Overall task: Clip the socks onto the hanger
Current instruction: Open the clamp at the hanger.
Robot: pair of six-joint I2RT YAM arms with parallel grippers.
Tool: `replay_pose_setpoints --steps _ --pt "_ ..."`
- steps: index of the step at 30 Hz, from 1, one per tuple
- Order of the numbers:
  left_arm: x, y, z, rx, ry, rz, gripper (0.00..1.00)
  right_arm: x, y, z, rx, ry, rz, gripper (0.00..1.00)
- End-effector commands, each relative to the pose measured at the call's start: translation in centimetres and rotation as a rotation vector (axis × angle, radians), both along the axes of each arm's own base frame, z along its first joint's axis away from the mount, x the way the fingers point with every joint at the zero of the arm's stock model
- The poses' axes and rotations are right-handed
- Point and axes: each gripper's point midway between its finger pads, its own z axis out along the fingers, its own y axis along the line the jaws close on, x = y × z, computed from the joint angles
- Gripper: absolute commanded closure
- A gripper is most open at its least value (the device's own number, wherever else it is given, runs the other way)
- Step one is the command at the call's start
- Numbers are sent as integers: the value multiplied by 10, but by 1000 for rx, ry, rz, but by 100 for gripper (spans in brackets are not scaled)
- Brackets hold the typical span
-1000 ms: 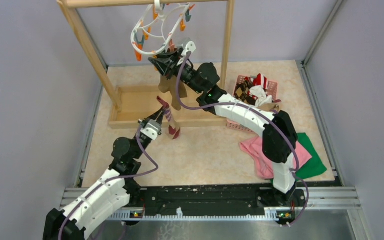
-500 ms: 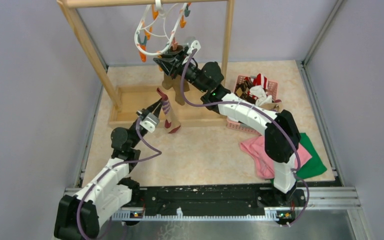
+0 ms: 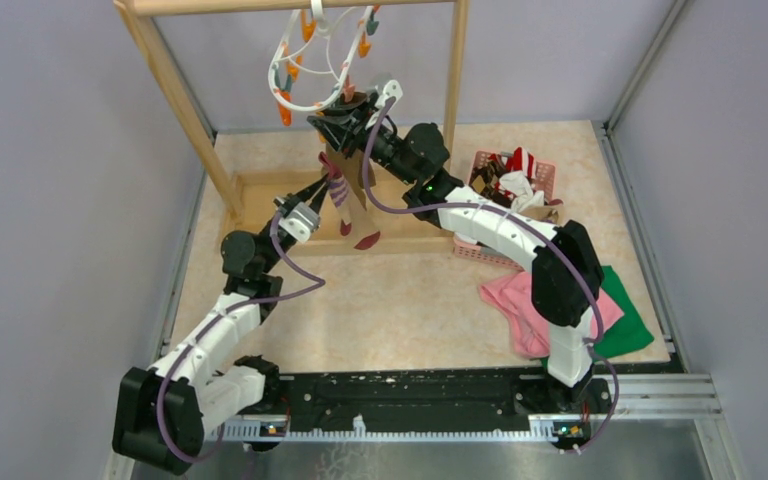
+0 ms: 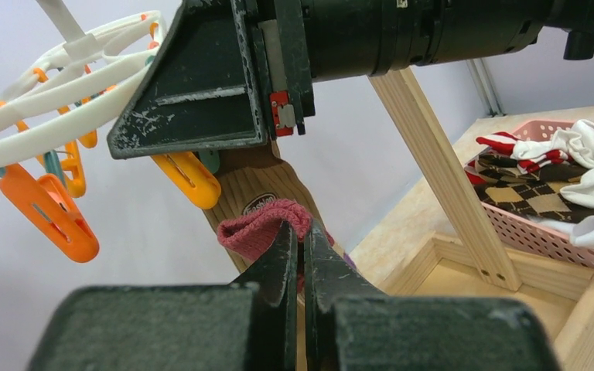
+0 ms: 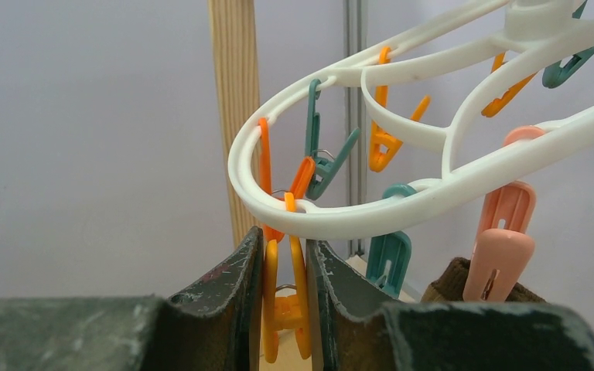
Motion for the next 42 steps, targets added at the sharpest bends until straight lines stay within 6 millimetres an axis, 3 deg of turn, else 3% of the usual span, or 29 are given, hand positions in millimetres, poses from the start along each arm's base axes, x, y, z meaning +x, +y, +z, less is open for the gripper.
replay_pose_setpoints --steps 1,42 --pt "-1 -1 22 -1 -69 -7 100 -14 -18 39 50 -45 2 100" --pt "26 6 40 -89 -39 52 100 -13 -16 31 18 -25 -5 100"
